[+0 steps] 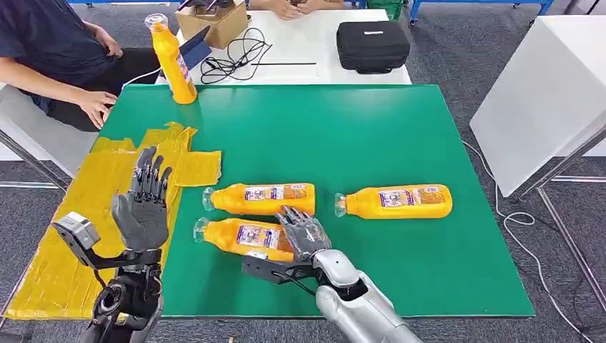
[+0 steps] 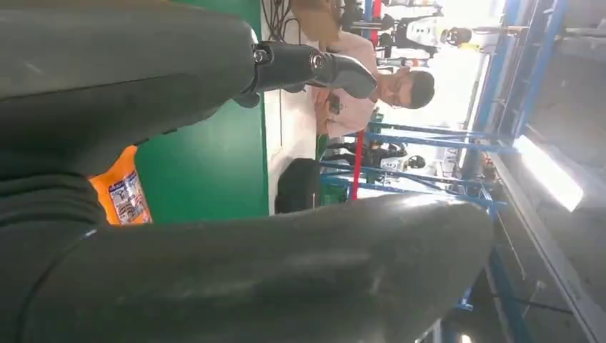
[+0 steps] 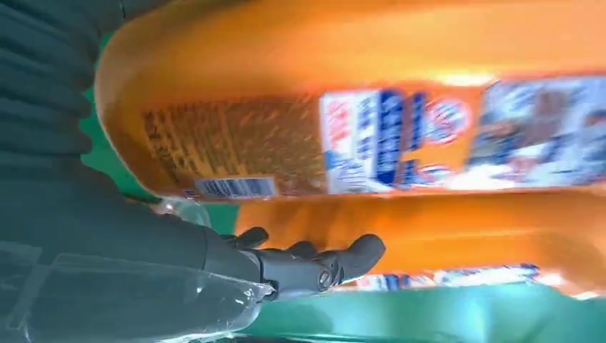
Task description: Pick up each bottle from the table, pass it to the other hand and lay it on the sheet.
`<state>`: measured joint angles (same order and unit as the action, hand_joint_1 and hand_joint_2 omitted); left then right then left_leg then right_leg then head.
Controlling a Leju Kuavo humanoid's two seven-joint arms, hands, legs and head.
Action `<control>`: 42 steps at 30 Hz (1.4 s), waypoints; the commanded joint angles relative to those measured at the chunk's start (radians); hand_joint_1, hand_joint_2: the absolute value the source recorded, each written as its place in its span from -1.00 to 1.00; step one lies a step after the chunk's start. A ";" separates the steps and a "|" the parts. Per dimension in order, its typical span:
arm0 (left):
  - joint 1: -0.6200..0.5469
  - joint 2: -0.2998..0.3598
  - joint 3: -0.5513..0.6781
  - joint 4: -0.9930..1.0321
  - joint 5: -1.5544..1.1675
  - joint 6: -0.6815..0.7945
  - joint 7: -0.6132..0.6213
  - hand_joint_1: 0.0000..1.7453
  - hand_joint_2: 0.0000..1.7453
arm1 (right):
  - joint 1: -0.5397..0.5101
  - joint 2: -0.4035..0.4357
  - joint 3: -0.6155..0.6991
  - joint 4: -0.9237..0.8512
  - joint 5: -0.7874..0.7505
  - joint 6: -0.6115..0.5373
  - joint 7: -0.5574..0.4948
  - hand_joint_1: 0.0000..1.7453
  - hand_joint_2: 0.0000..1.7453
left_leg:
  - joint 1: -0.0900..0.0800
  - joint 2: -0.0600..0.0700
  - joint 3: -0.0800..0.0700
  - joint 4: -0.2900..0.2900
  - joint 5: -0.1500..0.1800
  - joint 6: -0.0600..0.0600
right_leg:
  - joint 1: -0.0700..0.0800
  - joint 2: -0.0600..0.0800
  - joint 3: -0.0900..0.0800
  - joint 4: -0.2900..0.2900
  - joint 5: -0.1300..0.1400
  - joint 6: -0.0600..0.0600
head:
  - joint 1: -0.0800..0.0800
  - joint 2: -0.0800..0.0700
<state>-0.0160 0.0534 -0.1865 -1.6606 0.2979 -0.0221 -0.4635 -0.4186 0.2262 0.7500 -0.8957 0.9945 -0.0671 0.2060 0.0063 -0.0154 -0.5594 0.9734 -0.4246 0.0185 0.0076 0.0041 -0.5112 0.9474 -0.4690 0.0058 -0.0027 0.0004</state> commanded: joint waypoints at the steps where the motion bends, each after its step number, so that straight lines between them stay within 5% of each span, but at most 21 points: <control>1: 0.008 0.018 0.004 0.010 0.004 0.004 0.001 -1.00 -1.00 | -0.072 0.009 0.057 0.138 -0.008 0.022 -0.012 -1.00 1.00 | 0.000 0.002 0.002 0.000 -0.001 0.000 | 0.000 0.001 0.002 -0.001 0.000 0.001 | 0.000 0.000; 22: -0.040 0.042 -0.022 0.090 0.038 0.012 -0.019 -1.00 -1.00 | -0.097 -0.008 0.227 0.308 -0.092 0.065 0.014 -1.00 1.00 | 0.001 -0.001 0.006 -0.002 0.000 0.000 | 0.000 -0.003 0.006 -0.003 0.000 0.001 | 0.000 0.000; 42: 0.017 0.051 0.020 0.033 0.055 0.029 -0.023 -1.00 -1.00 | -0.052 -0.079 0.248 0.214 -0.100 0.078 0.063 -1.00 1.00 | 0.001 -0.002 0.014 -0.002 -0.001 0.000 | 0.001 -0.003 0.009 -0.004 -0.001 0.001 | 0.000 0.000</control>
<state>0.0000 0.0923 -0.1823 -1.6331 0.3521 0.0050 -0.4875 -0.5239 0.2224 0.9567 -0.6928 0.9007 -0.0084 0.2590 0.0068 -0.0153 -0.5474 0.9732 -0.4253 0.0180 0.0079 0.0042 -0.5056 0.9466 -0.4696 0.0053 -0.0031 0.0004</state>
